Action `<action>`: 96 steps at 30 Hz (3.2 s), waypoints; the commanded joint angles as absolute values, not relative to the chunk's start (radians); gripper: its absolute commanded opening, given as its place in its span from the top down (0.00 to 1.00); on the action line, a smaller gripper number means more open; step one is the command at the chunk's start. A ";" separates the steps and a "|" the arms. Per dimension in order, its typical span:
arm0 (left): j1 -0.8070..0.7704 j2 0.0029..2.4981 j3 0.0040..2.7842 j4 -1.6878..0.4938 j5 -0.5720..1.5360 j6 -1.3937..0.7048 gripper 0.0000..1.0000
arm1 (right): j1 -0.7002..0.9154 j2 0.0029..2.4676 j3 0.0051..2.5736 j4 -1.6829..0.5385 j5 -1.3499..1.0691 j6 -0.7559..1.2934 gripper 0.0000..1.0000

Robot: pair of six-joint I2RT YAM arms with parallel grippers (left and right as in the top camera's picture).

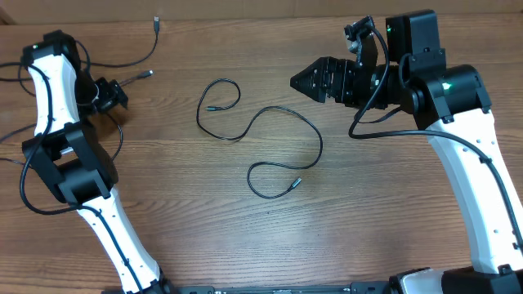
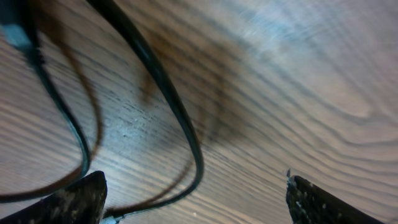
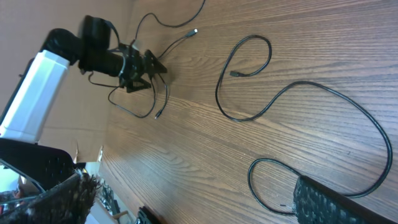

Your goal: Untangle cables

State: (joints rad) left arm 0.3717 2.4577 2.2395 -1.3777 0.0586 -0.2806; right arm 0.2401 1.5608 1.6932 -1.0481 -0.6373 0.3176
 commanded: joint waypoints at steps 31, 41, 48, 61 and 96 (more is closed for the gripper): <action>0.399 2.485 2.099 -1.500 0.202 -0.669 0.96 | 0.241 1.562 1.702 -1.057 -0.629 0.314 0.00; 0.414 2.485 2.233 -1.679 0.290 -0.857 0.96 | 0.241 1.562 1.702 -1.069 -0.629 0.314 0.00; 0.414 2.485 2.228 -1.685 0.275 -0.872 0.96 | 0.241 1.562 1.702 -1.080 -0.629 0.314 0.00; 0.373 2.485 2.228 -1.633 0.184 -0.762 0.56 | 0.241 1.562 1.702 -1.081 -0.629 0.314 0.00; 0.934 2.076 2.145 -1.609 0.065 -0.616 0.09 | 0.241 1.562 1.702 -1.084 -0.629 0.306 0.00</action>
State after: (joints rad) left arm 0.8661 2.0739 2.2158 -1.6527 0.0586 -0.6067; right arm 0.2401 1.5608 1.6932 -1.0866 -0.6353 0.3141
